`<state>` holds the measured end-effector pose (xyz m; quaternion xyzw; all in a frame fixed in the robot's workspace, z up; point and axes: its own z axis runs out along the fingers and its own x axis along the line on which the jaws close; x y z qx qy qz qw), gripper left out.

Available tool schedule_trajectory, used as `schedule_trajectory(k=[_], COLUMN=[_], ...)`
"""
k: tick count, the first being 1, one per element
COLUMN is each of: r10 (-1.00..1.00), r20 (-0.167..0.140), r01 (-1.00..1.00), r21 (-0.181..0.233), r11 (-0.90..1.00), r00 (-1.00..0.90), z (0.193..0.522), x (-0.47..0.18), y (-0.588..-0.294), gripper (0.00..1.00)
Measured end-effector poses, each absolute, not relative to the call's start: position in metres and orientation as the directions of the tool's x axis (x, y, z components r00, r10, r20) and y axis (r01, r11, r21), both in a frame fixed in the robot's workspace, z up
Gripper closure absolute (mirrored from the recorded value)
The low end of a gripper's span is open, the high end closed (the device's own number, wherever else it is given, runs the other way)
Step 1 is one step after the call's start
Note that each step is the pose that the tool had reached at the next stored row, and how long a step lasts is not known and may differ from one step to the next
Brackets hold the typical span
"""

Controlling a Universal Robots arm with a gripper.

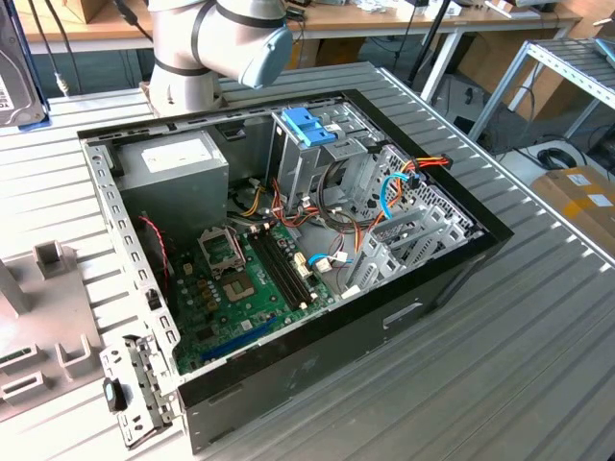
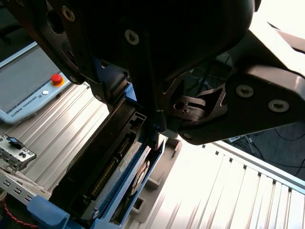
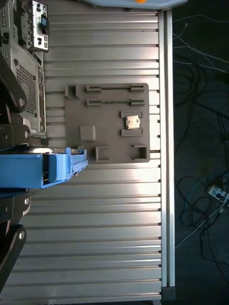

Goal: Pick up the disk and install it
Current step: 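Pick up the disk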

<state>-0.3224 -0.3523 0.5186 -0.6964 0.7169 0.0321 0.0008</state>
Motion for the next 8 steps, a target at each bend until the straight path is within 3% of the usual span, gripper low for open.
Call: schedule_trajectory(k=[8], r10=[-0.998], r20=[-0.046], r01=[-0.999], r21=[0.045], r11=[0.028], r00=[-0.030], z=[0.5183], x=[-0.3124], y=[-0.3523], gripper=[0.63])
